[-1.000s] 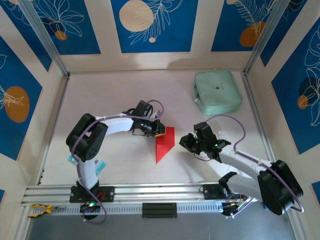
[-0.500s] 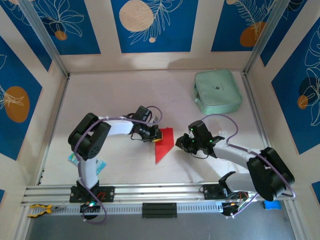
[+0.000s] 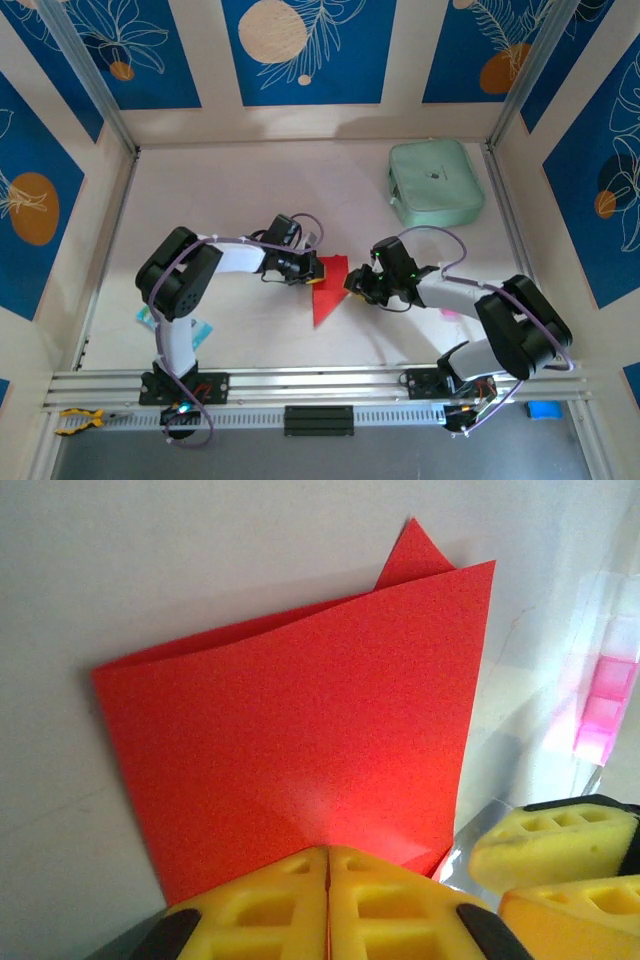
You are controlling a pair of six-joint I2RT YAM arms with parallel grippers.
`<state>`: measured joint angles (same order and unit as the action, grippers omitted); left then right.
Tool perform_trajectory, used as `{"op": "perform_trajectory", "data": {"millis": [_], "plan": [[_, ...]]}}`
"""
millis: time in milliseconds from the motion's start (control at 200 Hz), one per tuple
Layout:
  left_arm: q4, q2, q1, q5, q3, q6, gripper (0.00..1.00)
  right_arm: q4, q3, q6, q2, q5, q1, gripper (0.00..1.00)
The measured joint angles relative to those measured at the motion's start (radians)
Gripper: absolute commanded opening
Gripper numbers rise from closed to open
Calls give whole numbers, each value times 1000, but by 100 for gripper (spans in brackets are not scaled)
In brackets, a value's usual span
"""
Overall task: Fold a paper plane with a square sheet of paper (pick it up from the middle)
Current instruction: Fold the wing for the fifth time at the center of the table.
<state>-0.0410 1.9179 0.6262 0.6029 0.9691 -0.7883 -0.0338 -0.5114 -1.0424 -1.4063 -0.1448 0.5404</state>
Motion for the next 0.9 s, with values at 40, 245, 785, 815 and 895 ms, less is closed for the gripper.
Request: {"op": "perform_trajectory", "data": {"millis": [40,245,785,815,895], "plan": [[0,0,0,1,0,0,10,0,0,-2,-5,-2,-5,35],[-1,0,-1,3,-1,0,10,-17,0,-6,-18,-27,-44,33],[0,0,-2,3,-1,1,10,-109,-20,-32,-131,-130,-62,28],[0,0,-2,3,-1,1,10,-113,-20,-32,-131,-133,-62,28],[0,0,-2,3,-1,1,10,-122,-20,-31,-131,-137,-62,28]]}}
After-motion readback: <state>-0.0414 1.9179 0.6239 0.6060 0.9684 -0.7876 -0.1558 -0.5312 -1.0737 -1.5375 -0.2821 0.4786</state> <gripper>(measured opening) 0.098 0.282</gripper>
